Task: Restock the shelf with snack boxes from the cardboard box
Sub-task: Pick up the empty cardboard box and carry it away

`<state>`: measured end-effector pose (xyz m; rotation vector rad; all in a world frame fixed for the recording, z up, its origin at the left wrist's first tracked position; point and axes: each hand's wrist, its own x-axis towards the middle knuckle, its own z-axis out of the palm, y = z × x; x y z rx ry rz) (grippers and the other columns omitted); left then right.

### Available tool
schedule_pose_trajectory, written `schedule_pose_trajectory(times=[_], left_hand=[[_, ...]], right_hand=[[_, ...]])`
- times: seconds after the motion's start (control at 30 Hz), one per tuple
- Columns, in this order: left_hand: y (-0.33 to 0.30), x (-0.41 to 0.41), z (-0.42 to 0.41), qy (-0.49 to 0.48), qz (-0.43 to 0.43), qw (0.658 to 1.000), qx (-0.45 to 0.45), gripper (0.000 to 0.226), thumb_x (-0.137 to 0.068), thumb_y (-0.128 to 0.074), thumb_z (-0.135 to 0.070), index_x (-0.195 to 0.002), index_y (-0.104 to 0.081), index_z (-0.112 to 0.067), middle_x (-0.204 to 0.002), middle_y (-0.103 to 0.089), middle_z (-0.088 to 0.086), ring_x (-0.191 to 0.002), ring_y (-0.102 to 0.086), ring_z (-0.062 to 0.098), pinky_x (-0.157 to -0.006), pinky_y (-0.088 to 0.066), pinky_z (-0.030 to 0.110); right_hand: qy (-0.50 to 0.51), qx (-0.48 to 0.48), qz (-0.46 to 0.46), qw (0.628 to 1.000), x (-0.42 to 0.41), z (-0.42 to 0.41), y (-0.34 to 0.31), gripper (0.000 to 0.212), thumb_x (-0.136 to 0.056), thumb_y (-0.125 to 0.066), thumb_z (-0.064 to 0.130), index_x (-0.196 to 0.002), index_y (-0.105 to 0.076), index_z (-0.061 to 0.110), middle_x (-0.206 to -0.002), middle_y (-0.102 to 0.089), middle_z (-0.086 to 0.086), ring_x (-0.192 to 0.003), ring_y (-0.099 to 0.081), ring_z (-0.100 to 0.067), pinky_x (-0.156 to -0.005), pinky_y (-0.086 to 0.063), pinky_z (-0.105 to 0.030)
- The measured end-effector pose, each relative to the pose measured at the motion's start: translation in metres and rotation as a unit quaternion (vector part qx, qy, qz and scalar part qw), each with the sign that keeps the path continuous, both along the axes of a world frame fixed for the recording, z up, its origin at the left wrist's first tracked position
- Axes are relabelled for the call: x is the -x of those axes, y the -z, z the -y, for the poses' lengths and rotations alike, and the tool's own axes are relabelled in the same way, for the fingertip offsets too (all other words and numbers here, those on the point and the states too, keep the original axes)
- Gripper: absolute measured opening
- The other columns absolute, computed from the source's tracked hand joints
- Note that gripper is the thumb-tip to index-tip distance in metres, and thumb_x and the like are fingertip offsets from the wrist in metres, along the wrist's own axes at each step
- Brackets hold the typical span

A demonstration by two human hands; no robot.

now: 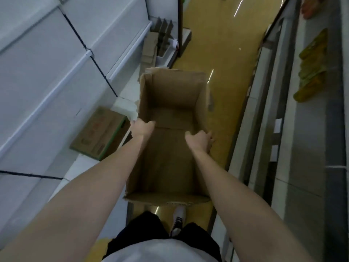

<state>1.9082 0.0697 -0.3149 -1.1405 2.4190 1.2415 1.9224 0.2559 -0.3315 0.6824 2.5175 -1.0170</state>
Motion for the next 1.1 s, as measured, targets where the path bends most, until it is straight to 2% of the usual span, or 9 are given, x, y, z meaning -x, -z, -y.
schedule_pose_trajectory(times=[0.13,0.27,0.5,0.63,0.83,0.97,1.1], left_hand=[[-0.005,0.049,-0.025,0.003,-0.015,1.0,-0.006,0.068,-0.085,-0.056,-0.048,-0.137,-0.049,-0.006,-0.137,-0.044,0.012,-0.123,-0.05,0.037,-0.103,-0.045,0.052],[0.001,0.109,-0.043,0.045,0.001,0.999,0.004,0.074,-0.084,-0.051,-0.052,-0.143,-0.045,-0.008,-0.146,-0.038,0.013,-0.131,-0.043,0.039,-0.108,-0.039,0.055],[0.02,0.25,-0.073,0.092,0.012,0.996,0.019,0.071,-0.09,-0.052,-0.052,-0.145,-0.042,-0.008,-0.146,-0.038,0.016,-0.134,-0.039,0.039,-0.113,-0.032,0.047],[0.017,0.344,-0.082,0.098,0.03,0.995,0.013,0.07,-0.094,-0.051,-0.049,-0.15,-0.036,-0.01,-0.157,-0.024,0.014,-0.142,-0.027,0.039,-0.115,-0.023,0.048],[0.002,0.474,-0.093,0.122,-0.002,0.992,-0.02,0.07,-0.093,-0.055,-0.047,-0.152,-0.033,-0.015,-0.157,-0.023,0.012,-0.141,-0.028,0.039,-0.115,-0.025,0.049],[-0.006,0.556,-0.108,0.157,-0.009,0.988,0.004,0.069,-0.095,-0.054,-0.047,-0.153,-0.031,-0.017,-0.157,-0.024,0.013,-0.141,-0.029,0.039,-0.114,-0.025,0.05],[0.005,0.644,-0.123,0.172,-0.012,0.985,0.004,0.071,-0.094,-0.054,-0.05,-0.153,-0.03,-0.02,-0.158,-0.023,0.011,-0.141,-0.029,0.038,-0.113,-0.026,0.053]], right_hand=[[-0.003,-0.001,-0.011,1.0,0.044,-0.022,-0.004,0.058,-0.093,-0.058,0.048,-0.132,-0.056,0.006,-0.157,-0.027,-0.012,-0.143,-0.023,-0.037,-0.114,-0.029,-0.05],[0.001,-0.008,-0.004,1.0,0.096,-0.044,0.001,0.06,-0.092,-0.058,0.051,-0.132,-0.057,0.006,-0.16,-0.025,-0.012,-0.145,-0.021,-0.037,-0.115,-0.028,-0.049],[0.003,-0.01,0.015,1.0,0.229,-0.061,0.013,0.06,-0.092,-0.056,0.053,-0.128,-0.06,0.005,-0.158,-0.027,-0.014,-0.146,-0.02,-0.038,-0.116,-0.026,-0.05],[0.026,-0.027,0.022,0.999,0.315,-0.064,0.002,0.056,-0.094,-0.055,0.051,-0.126,-0.059,0.005,-0.156,-0.029,-0.014,-0.146,-0.019,-0.038,-0.115,-0.027,-0.05],[0.049,-0.049,0.007,0.998,0.429,-0.084,-0.011,0.055,-0.093,-0.055,0.053,-0.117,-0.064,0.005,-0.156,-0.03,-0.016,-0.145,-0.023,-0.037,-0.115,-0.027,-0.051],[0.047,-0.063,0.003,0.997,0.506,-0.096,-0.015,0.051,-0.093,-0.055,0.054,-0.114,-0.064,0.008,-0.155,-0.03,-0.015,-0.142,-0.027,-0.035,-0.113,-0.031,-0.049],[0.054,-0.073,0.006,0.996,0.594,-0.109,-0.005,0.057,-0.091,-0.056,0.057,-0.124,-0.06,0.011,-0.154,-0.028,-0.014,-0.142,-0.027,-0.036,-0.112,-0.035,-0.053]])
